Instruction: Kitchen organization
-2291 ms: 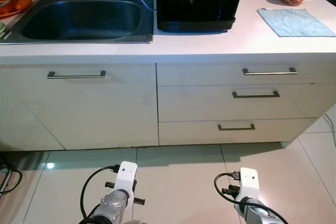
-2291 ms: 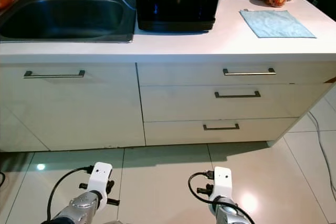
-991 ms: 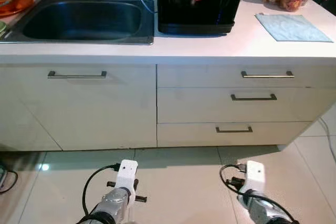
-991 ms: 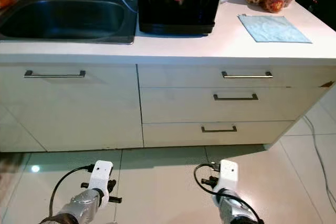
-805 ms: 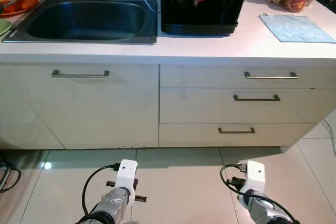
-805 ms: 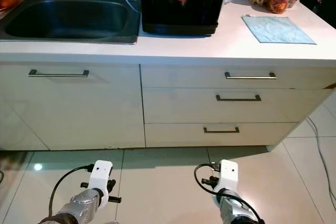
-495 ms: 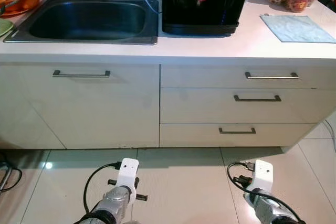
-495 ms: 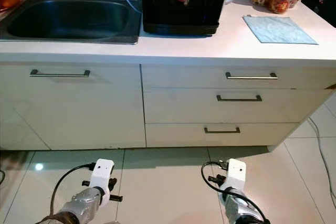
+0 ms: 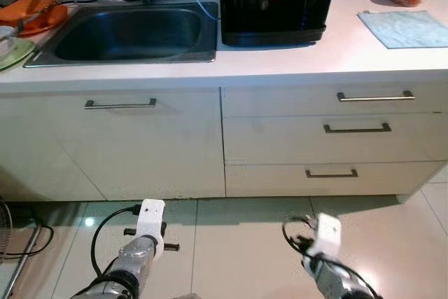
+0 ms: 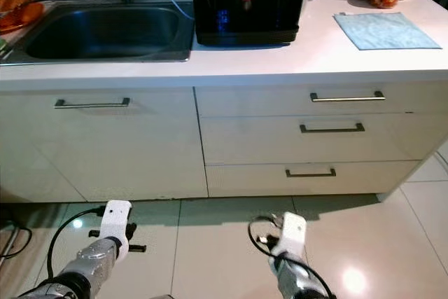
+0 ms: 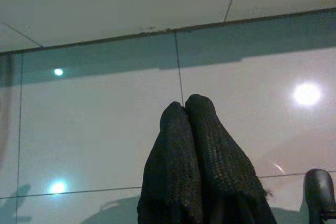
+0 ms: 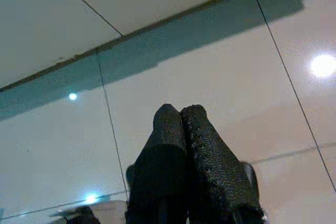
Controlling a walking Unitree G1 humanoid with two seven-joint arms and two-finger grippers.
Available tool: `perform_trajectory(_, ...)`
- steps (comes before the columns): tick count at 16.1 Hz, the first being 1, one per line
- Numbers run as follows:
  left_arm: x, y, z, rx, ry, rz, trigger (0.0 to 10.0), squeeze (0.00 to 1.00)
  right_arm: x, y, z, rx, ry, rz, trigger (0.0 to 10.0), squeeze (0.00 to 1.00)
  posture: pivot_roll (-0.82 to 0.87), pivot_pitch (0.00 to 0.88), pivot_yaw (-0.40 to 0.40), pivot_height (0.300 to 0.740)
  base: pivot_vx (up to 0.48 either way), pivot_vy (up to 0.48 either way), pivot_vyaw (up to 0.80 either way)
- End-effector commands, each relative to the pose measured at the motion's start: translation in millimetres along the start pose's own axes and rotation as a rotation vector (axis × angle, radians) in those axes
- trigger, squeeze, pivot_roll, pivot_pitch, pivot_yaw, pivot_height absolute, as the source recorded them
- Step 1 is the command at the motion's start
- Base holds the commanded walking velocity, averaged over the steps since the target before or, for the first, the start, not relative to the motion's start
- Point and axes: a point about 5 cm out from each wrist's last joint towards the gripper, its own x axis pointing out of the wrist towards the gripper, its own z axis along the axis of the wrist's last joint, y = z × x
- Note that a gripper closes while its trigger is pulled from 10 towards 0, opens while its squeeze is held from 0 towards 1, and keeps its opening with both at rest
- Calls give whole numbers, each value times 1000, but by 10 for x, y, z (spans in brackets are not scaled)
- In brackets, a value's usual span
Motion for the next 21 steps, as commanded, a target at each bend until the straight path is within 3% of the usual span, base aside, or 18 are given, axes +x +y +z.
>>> perform_trajectory(1, 7, -6, 58, -18, -24, -1, 10000, 0, -3, -18, -1, 0, -2, -11, 10000, 0, -18, 5, 93, 740, 0, 0, 0)
perform_trajectory(3, 25, -212, 83, -57, -33, -24, 10000, 0, -38, -200, 34, -44, -18, -43, 10000, 0, -14, 23, 34, 740, 0, 0, 0)
perform_trajectory(6, 24, -363, 55, -45, -26, -31, 10000, 0, -61, -329, 90, -113, -10, -45, 10000, 0, -3, 41, -24, 740, 0, 0, 0)
perform_trajectory(9, -26, -429, -224, 11, 48, -78, 10000, 0, -52, -354, 274, -86, -91, -45, 10000, 0, -15, 58, -36, 740, 0, 0, 0)
perform_trajectory(11, -30, -356, -243, 44, 56, -71, 10000, 0, -31, -260, 203, -116, -57, -38, 10000, 0, 1, 73, -7, 740, 0, 0, 0)
perform_trajectory(14, -28, -328, -223, 114, 46, -87, 10000, 0, -26, -182, 122, -80, -54, -36, 10000, 0, -6, 71, 29, 740, 0, 0, 0)
perform_trajectory(17, -23, -240, -182, 110, 21, -33, 10000, 0, -39, -128, -30, -81, -16, -17, 10000, 0, 4, 58, 21, 740, 0, 0, 0)
perform_trajectory(21, -26, -202, -173, 113, 6, -13, 10000, 0, -45, -168, -31, -80, -10, -41, 10000, 0, 11, 51, 34, 740, 0, 0, 0)
